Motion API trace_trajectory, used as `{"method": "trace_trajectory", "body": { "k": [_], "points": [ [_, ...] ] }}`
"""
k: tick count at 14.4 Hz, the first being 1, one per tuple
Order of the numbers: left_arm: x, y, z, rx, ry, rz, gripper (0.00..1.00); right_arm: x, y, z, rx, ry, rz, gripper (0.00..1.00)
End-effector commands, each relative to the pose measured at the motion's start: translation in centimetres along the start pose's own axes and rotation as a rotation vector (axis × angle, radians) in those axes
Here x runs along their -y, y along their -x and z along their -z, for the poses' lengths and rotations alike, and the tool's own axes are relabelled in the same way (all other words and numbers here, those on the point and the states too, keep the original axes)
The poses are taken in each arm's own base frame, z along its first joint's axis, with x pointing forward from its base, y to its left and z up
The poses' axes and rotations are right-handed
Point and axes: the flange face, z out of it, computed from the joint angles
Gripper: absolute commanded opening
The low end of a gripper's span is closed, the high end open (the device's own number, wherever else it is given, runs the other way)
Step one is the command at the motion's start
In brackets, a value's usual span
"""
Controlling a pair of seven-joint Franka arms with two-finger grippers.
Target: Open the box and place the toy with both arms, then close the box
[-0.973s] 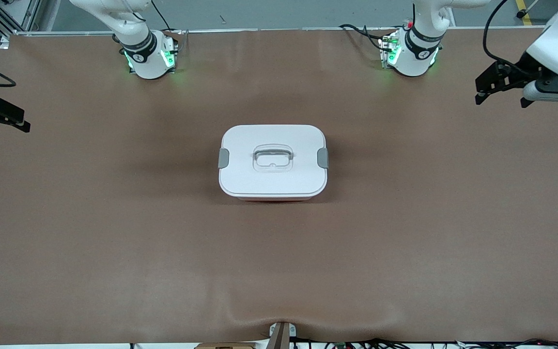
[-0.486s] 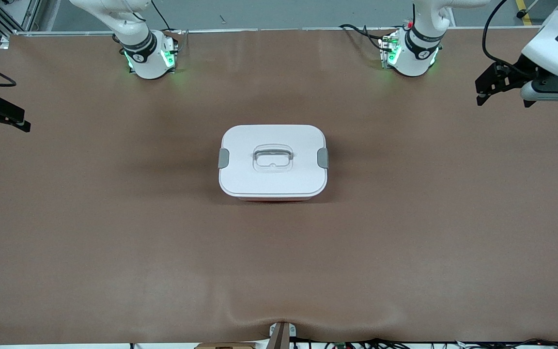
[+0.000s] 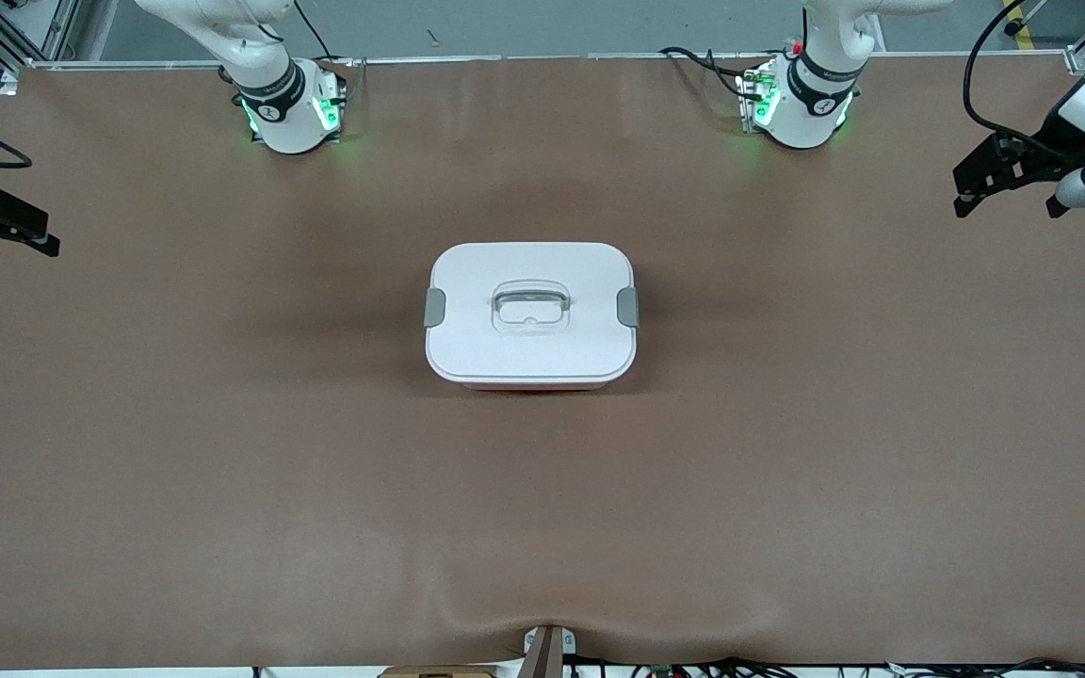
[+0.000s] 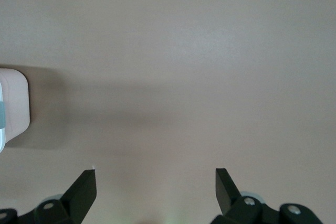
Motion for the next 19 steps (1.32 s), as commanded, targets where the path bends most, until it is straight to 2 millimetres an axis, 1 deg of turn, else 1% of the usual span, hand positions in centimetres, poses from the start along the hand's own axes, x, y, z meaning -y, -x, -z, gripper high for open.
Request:
{"method": "trace_trajectory", "body": {
  "k": [1,3,5,9,13,16,19],
  "points": [
    [-0.08,-0.5,0.48,-0.007,-0.005,-0.002,1.0,0.26,0.07,0.54,-0.001,0.016,0.012,1.0],
    [0.16,-0.46,0.35,-0.001,-0.006,-0.006,1.0,-0.06,0.21,0.52,0.002,0.015,0.008,1.0],
    [-0.09,-0.34,0.46,0.002,-0.005,-0.011,1.0,-0.28,0.21,0.55,-0.003,0.005,0.001,1.0],
    [-0.27,-0.06,0.6,0.012,0.028,-0.017,1.0,0.3,0.1,0.7,-0.007,0.006,0.001,1.0],
    [-0.26,0.1,0.66,0.019,0.028,-0.019,1.0,-0.05,-0.28,0.62,-0.025,0.019,0.005,1.0],
    [-0.58,0.13,0.55,0.025,0.026,-0.023,1.0,0.38,-0.25,0.51,-0.019,0.019,0.006,1.0],
    [-0.67,0.04,0.39,0.028,0.026,-0.025,1.0,0.34,-0.42,0.56,-0.028,0.014,0.014,1.0]
  ]
}}
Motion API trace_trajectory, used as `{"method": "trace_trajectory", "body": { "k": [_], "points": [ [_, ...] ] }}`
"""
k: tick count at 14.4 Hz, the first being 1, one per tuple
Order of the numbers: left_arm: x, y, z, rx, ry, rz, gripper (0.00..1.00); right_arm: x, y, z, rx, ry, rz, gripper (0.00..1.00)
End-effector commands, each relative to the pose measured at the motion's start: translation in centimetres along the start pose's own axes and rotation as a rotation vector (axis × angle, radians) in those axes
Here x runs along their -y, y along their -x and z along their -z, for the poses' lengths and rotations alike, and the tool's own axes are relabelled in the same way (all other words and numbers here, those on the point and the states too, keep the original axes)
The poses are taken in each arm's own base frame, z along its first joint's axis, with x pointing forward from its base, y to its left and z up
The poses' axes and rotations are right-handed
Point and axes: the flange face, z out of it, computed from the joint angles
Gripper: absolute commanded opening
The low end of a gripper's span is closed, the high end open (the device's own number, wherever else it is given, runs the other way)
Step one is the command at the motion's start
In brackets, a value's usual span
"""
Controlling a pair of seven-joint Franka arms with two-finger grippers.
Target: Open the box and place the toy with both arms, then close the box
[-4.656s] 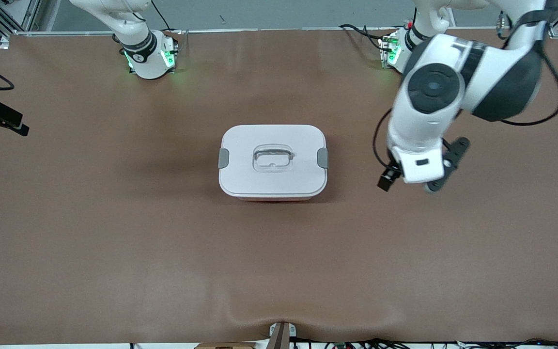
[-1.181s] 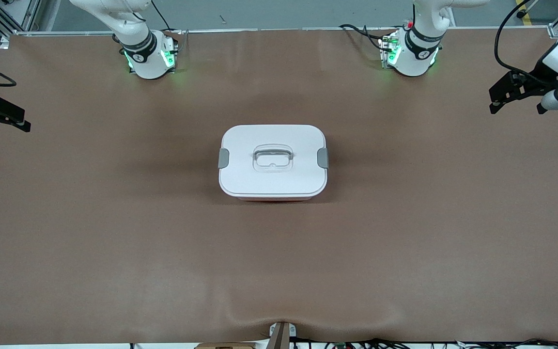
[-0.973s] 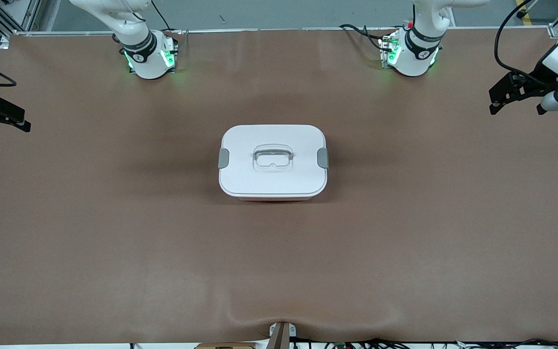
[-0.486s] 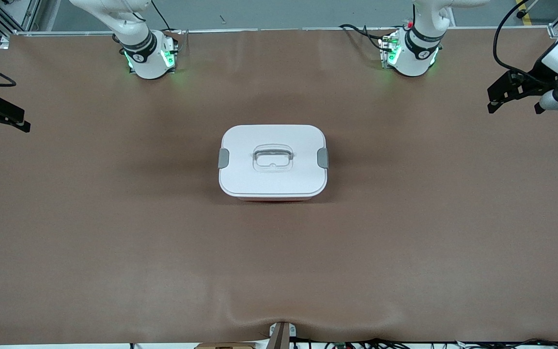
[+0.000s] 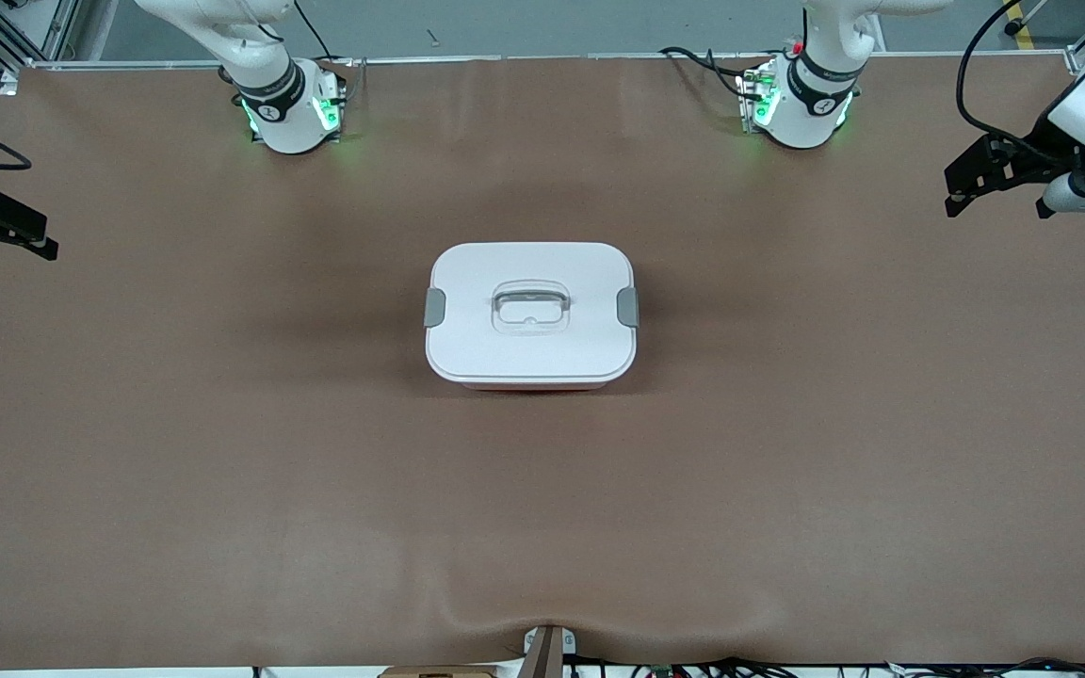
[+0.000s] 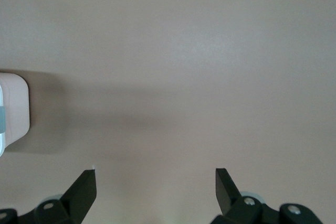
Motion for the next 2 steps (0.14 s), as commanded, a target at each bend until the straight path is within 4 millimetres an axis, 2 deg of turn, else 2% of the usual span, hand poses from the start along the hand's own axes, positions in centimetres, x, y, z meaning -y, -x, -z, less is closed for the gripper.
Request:
{"method": "trace_trajectory", "body": {
  "k": [1,2],
  "points": [
    [-0.15,0.01,0.38,0.009,0.014,-0.016,1.0,0.46,-0.16,0.43,-0.006,0.015,0.013,1.0],
    [-0.23,-0.03,0.31,0.01,0.014,-0.018,1.0,1.3,-0.27,0.49,-0.005,0.023,0.026,1.0]
  ]
}}
